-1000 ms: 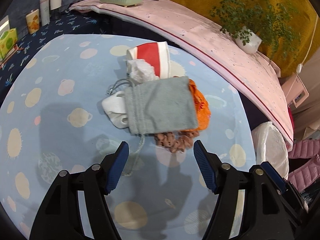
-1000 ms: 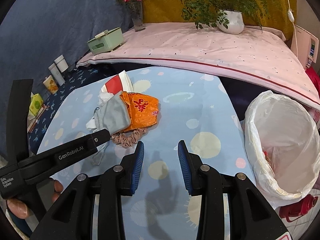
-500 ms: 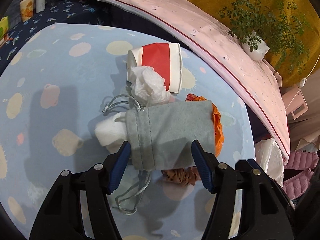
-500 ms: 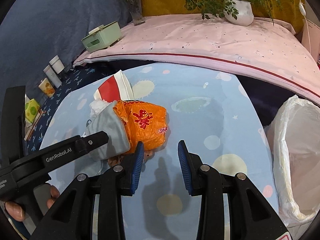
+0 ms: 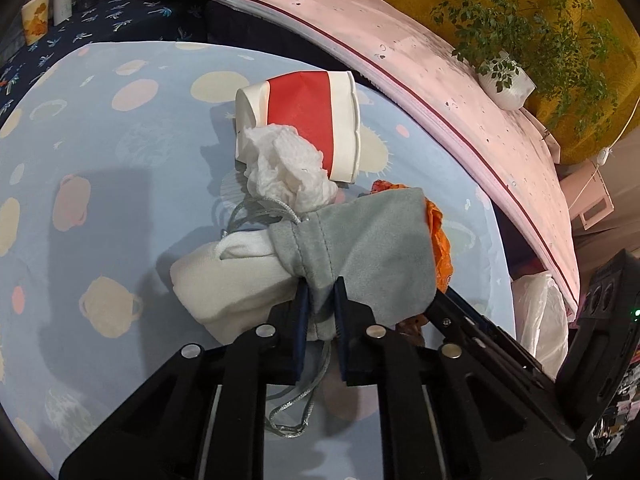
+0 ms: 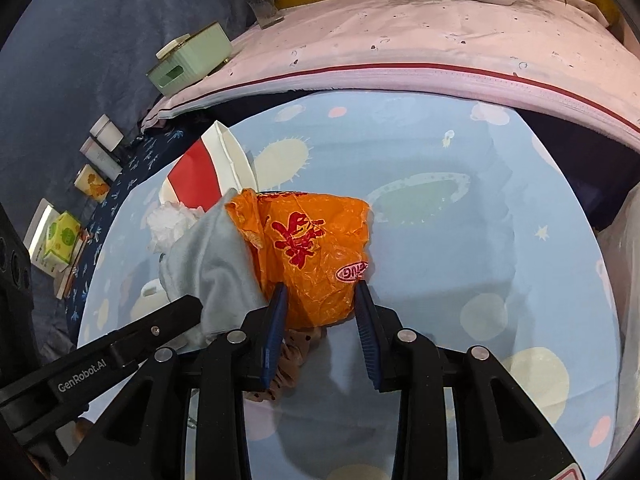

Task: Collect trash
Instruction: 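Grasp the grey drawstring pouch with the left gripper while the right gripper grasps the orange bag, then carry the grey pouch and orange bag over the trash bin, then open both grippers to drop the pouch and orange bag into the bin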

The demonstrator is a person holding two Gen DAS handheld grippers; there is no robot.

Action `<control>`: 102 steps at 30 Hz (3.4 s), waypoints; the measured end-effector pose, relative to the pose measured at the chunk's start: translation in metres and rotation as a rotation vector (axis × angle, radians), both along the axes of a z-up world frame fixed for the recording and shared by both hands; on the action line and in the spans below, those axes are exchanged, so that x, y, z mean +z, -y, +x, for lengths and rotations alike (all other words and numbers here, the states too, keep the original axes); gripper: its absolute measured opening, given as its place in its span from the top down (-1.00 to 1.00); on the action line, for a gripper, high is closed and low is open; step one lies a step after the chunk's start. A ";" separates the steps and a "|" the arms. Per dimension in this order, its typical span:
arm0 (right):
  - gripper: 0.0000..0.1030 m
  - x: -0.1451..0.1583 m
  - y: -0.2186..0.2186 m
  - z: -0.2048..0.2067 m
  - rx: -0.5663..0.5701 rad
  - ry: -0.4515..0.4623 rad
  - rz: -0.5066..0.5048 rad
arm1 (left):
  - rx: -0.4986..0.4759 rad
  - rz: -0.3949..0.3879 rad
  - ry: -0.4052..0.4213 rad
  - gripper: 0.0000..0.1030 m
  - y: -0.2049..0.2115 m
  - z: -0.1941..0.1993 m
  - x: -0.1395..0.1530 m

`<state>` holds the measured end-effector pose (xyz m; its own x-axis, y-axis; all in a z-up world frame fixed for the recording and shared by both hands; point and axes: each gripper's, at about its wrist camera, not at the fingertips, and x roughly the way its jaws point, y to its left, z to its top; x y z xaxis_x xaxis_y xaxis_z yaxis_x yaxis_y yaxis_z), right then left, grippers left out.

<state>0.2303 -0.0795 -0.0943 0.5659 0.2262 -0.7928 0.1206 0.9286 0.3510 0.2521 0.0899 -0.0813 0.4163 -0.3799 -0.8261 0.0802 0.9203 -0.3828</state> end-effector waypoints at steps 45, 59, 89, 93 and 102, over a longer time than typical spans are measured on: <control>0.89 0.122 0.138 -0.166 -0.297 0.306 -0.054 | -0.207 0.006 0.266 0.85 0.125 -0.110 0.131; 0.89 0.105 0.207 -0.215 -0.452 0.282 -0.043 | -0.352 0.044 0.255 0.85 0.207 -0.135 0.117; 0.89 0.083 0.266 -0.245 -0.573 0.234 -0.048 | -0.459 0.117 0.183 0.04 0.290 -0.142 0.072; 0.89 0.082 0.262 -0.237 -0.552 0.230 -0.048 | -0.446 0.122 0.187 -0.14 0.288 -0.141 0.072; 0.73 0.076 0.247 -0.215 -0.508 0.202 -0.047 | -0.402 0.136 0.197 -0.33 0.270 -0.136 0.073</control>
